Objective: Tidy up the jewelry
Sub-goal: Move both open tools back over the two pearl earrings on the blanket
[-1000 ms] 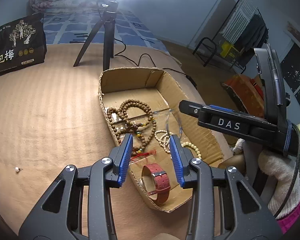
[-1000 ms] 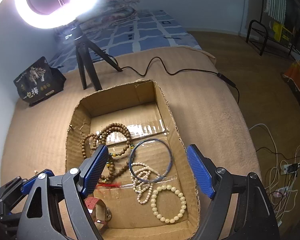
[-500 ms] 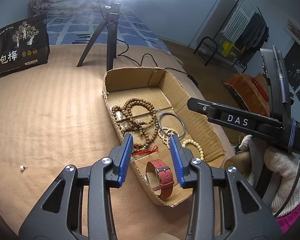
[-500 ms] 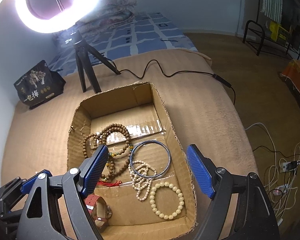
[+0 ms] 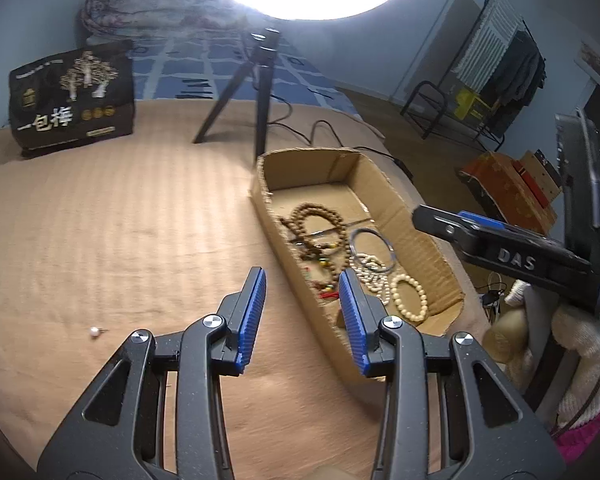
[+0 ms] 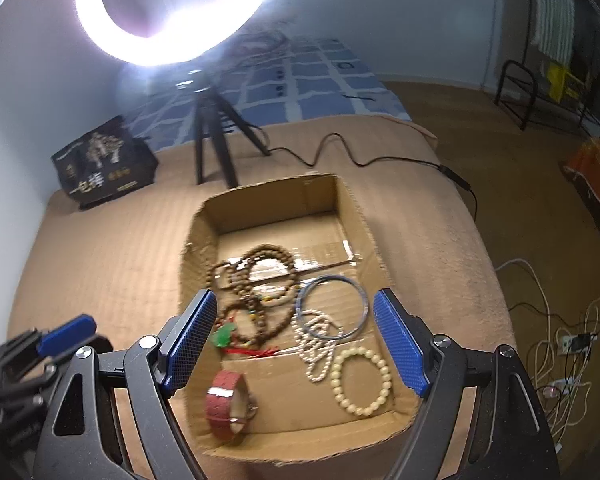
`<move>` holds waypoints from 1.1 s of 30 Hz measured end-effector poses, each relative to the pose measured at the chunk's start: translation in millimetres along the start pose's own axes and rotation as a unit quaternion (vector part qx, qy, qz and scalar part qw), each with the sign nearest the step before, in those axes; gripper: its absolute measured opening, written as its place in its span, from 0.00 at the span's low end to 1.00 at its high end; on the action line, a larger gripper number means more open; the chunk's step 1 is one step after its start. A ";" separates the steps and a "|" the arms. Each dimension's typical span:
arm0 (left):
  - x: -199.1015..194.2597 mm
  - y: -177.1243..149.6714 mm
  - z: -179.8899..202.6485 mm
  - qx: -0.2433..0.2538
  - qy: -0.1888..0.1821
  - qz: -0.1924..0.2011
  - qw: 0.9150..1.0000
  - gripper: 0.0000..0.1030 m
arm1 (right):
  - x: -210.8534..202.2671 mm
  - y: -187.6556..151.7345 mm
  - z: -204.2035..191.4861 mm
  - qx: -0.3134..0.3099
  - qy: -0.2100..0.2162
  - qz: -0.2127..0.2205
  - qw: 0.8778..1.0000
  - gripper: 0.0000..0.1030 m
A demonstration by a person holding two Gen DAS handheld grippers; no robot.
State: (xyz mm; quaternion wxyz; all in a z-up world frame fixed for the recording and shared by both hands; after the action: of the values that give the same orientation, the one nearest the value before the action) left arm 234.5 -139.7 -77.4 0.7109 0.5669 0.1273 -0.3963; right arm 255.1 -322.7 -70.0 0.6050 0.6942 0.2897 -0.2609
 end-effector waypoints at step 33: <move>-33.6 -25.9 -150.6 -0.042 0.061 -0.048 0.996 0.33 | 24.1 -60.4 -144.6 -0.055 0.176 -0.120 0.975 0.66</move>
State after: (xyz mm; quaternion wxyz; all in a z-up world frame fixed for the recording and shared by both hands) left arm 234.5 9.8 -123.5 0.7050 0.5527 0.2139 -0.3895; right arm 230.3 -171.3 -109.7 0.5458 0.6552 0.4870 -0.1891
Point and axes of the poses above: each gripper's, at about its wrist camera, not at the fingertips, and x roughly the way its jaws point, z to its right, y to its top, the point moved 1 cm from there along x, roughly the way its jaws point, and after that the axes turned 9 degrees about z, right-handed, at the moved point
